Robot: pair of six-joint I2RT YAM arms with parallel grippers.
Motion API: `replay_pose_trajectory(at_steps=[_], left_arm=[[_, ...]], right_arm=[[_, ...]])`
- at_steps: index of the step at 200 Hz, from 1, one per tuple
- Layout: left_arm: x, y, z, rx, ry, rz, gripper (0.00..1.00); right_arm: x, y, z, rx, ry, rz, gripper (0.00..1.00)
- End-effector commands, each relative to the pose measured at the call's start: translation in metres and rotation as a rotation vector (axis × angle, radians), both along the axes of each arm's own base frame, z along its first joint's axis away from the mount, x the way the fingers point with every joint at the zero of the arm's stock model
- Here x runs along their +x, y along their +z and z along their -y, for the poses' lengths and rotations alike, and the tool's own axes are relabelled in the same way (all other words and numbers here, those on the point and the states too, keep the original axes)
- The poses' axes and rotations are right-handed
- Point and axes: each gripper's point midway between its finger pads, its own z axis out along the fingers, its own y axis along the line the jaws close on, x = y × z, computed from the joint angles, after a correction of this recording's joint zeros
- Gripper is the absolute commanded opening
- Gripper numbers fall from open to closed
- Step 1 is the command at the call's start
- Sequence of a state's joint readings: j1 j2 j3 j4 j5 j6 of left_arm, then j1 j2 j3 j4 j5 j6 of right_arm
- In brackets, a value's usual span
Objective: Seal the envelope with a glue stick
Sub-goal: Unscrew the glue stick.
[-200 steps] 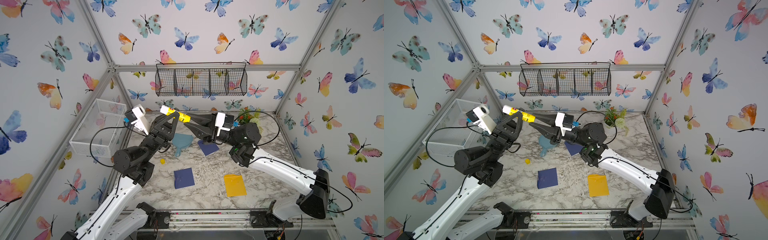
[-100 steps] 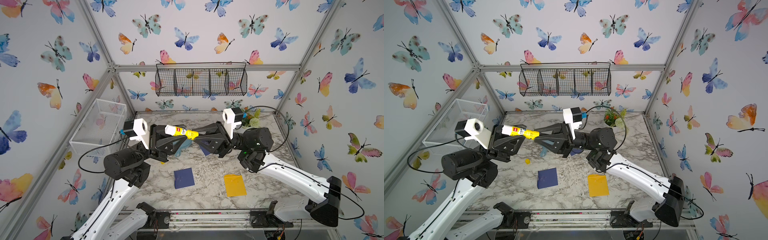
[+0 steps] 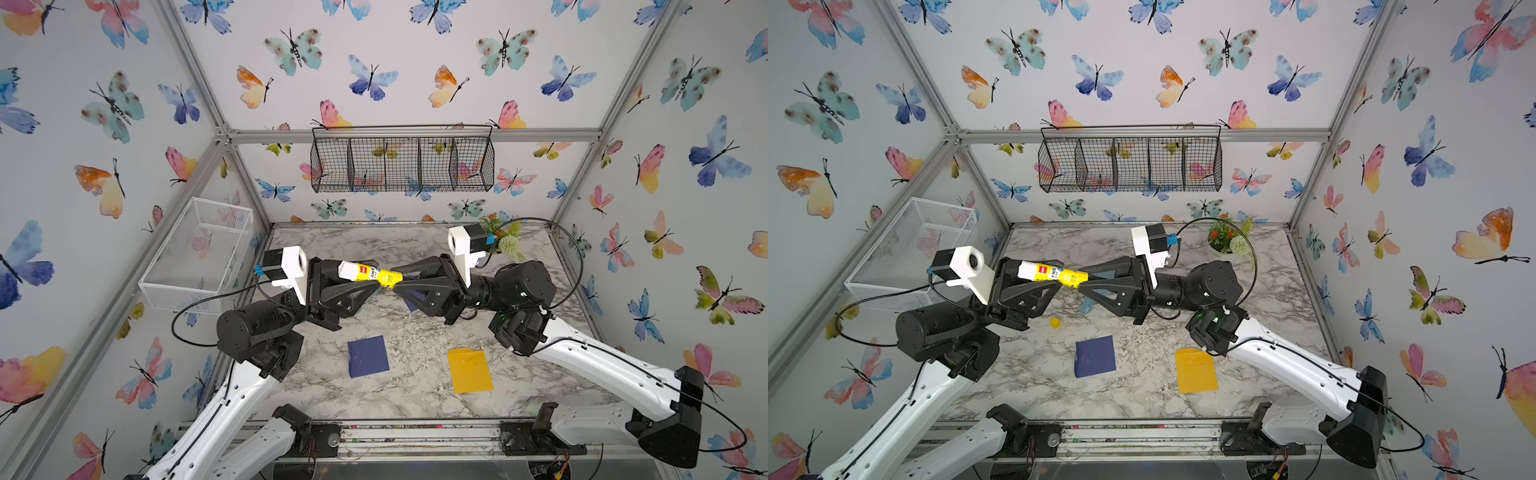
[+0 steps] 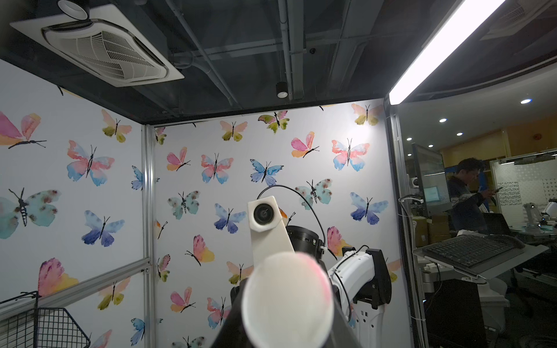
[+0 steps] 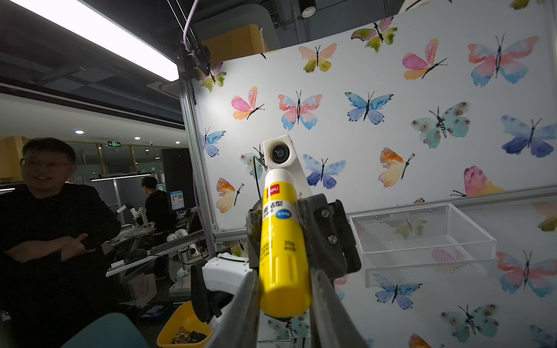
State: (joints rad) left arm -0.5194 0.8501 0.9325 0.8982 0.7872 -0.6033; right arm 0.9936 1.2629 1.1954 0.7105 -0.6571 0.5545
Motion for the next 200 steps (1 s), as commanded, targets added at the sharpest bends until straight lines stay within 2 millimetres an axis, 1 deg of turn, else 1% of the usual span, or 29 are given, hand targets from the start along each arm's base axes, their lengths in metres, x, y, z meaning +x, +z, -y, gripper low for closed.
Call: replay_pose_trajectory(at_steps=[1,10,31,51,54,61,81,100,120,140,200], left_arm=[[0.005,0.010,-0.009,-0.049,0.045,-0.032,0.00],[0.010,0.009,-0.010,-0.057,0.058,-0.064,0.00],[0.029,0.005,-0.015,-0.094,0.112,-0.174,0.00],[0.049,-0.003,-0.020,-0.125,0.164,-0.292,0.00],[0.055,-0.002,-0.023,-0.147,0.189,-0.315,0.00],[0.059,-0.004,-0.025,-0.155,0.204,-0.338,0.00],[0.066,-0.004,-0.029,-0.177,0.220,-0.389,0.00],[0.071,-0.004,-0.033,-0.213,0.212,-0.443,0.00],[0.072,-0.003,-0.034,-0.258,0.164,-0.483,0.00],[0.077,-0.005,-0.034,-0.281,0.144,-0.520,0.00],[0.088,-0.002,-0.031,-0.302,0.097,-0.627,0.00]], right_arm=[[-0.003,0.027,0.020,0.109,-0.083,0.099,0.43],[0.000,0.025,0.019,0.114,-0.102,0.114,0.47],[0.003,0.024,0.022,0.132,-0.171,0.183,0.50],[0.010,0.026,0.026,0.150,-0.265,0.245,0.53],[0.010,0.026,0.027,0.151,-0.277,0.258,0.53],[0.011,0.026,0.027,0.154,-0.300,0.288,0.53],[0.012,0.025,0.029,0.159,-0.361,0.374,0.53],[0.014,0.020,0.026,0.148,-0.433,0.506,0.51],[0.020,0.014,0.023,0.135,-0.527,0.652,0.52],[0.028,0.011,0.018,0.119,-0.605,0.753,0.54],[0.055,0.004,-0.009,0.051,-0.712,0.901,0.55]])
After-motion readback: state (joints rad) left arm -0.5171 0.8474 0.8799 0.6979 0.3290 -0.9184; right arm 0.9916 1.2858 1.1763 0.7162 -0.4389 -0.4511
